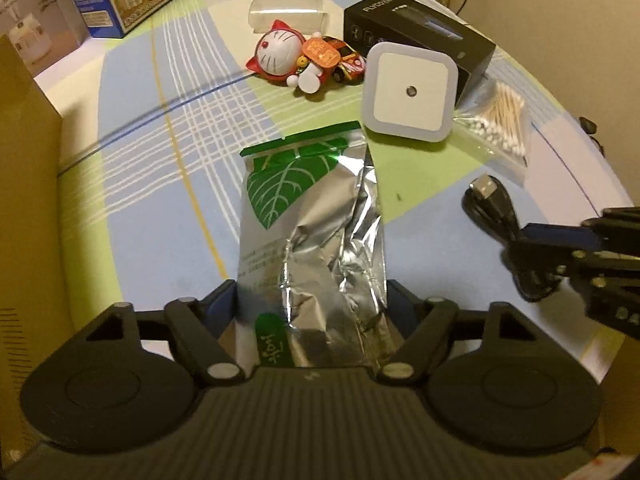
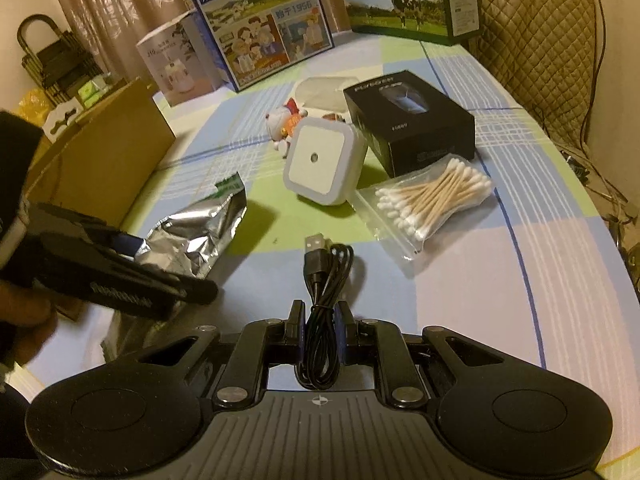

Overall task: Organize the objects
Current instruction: 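Grasp the silver-green foil bag with the left tool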

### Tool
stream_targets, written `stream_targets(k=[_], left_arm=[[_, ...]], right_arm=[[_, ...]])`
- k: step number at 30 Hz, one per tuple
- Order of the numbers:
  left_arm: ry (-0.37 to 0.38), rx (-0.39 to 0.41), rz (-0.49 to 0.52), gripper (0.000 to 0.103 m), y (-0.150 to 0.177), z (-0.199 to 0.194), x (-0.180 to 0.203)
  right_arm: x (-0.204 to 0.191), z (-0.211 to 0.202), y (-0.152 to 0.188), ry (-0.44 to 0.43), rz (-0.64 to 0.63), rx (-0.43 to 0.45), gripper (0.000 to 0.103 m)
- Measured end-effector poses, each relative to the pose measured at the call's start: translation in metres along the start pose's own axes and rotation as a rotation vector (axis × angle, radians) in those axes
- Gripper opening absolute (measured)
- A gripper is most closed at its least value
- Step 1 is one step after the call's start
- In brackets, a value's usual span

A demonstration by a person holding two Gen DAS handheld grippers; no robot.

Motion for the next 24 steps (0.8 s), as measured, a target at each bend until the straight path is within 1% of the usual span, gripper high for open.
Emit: stream_targets(k=[2,4,5,6,9,13,15,18,21,24], left_arm=[[0.005,0.004,0.014,0.068,0.000,-0.002,0.002],[0.005,0.011,0.018,0.063,-0.001,-0.003,0.002],[0.001,0.018,0.018,0.056,-0.002,-0.003,0.002],[-0.001,0.026,0.014,0.052,-0.003,-0.004,0.001],[0.000,0.026,0.018,0.051,-0.004,-0.003,0.001],[0.000,0.033,0.011,0.052,-0.005,-0.003,0.001],[0.001,0.037,0.017,0.051,-0.005,-0.004,0.001],[-0.004,0.043,0.031,0.042,-0.004,-0.008,0.002],[0.009,0.040,0.000,0.040,-0.002,-0.016,0.002],[0.001,0.047,-0.021,0.040,-0.002,-0.027,0.002]], right_arm=[[0.000,0.004,0.002,0.010,0.000,-0.007,0.012],[-0.001,0.006,0.002,0.019,-0.005,0.004,0.012],[-0.001,0.008,0.001,0.025,-0.010,0.008,0.012],[-0.002,0.009,0.000,0.029,-0.015,0.011,0.012],[-0.005,0.014,-0.001,0.044,-0.049,0.020,0.012],[-0.013,0.018,0.001,0.069,-0.155,0.029,0.012],[-0.016,0.019,0.003,0.081,-0.178,0.033,0.012],[-0.014,0.019,0.003,0.079,-0.148,0.031,0.011],[-0.012,0.013,0.001,0.066,-0.091,0.033,0.011],[-0.012,0.002,-0.003,0.056,-0.059,0.041,0.011]])
Point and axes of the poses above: each gripper's, at about its wrist camera, not at the fingertips, and z roughly the way its jaws point, x to its right, y to its underside, the point moved 9 cm from there along z, roughly the way its jaws point, and after that the axes turned 13 degrees about x, right-handed, at the moved point
